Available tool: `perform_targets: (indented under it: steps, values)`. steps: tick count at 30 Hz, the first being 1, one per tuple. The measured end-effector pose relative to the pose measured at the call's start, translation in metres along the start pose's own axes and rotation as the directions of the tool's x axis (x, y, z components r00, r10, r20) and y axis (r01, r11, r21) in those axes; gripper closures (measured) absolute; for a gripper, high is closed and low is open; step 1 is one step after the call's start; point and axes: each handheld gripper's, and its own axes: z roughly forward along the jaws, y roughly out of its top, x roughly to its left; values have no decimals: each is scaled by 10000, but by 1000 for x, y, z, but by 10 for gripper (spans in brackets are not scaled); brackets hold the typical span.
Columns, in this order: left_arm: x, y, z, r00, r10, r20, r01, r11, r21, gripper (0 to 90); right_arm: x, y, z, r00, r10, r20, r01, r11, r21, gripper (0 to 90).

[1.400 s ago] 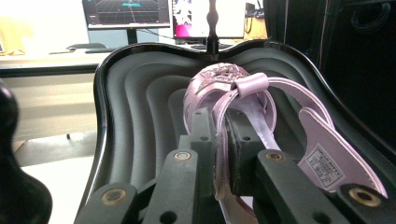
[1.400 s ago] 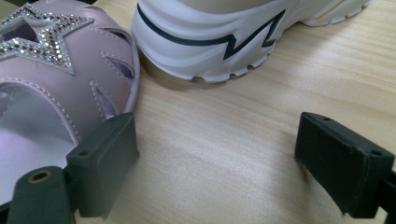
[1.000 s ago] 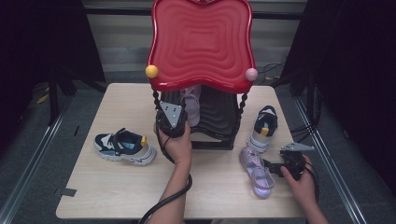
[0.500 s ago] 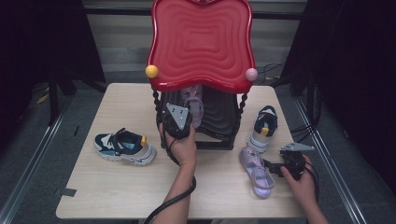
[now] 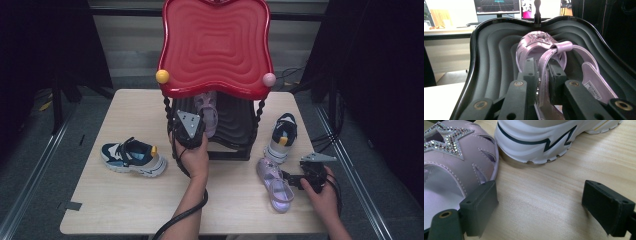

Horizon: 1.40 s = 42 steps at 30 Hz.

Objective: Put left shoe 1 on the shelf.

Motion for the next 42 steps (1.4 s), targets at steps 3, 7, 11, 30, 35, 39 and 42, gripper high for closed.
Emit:
perform_targets:
  steps: [3,7,11,30,35,39,42]
  values:
    - [1,1,-1,9995,-322,32,323,9994,-114,814,0,0,0,10000,15,-3,-15,10000,-4,123]
    - [3,4,-1,9987,-492,-122,489,9984,-283,816,0,0,0,10000,-36,8,36,10000,-16,123]
    - [5,9,0,9973,-712,-174,703,9965,-460,817,0,0,0,10000,-15,-1,15,10000,-3,123]
    - [3,-4,8,9977,-662,-164,659,9976,-211,799,0,0,0,10000,-2,3,2,10000,-9,123]
    - [2,-4,8,9985,-547,-95,546,9985,-86,790,0,0,0,10000,-2,0,2,10000,-9,123]
    - [3,-3,8,9989,-444,-122,445,9990,52,785,0,0,0,10000,-1,1,1,10000,-8,123]
    - [2,-3,9,9995,-290,-123,291,9995,85,783,0,0,0,10000,-5,6,5,10000,-5,123]
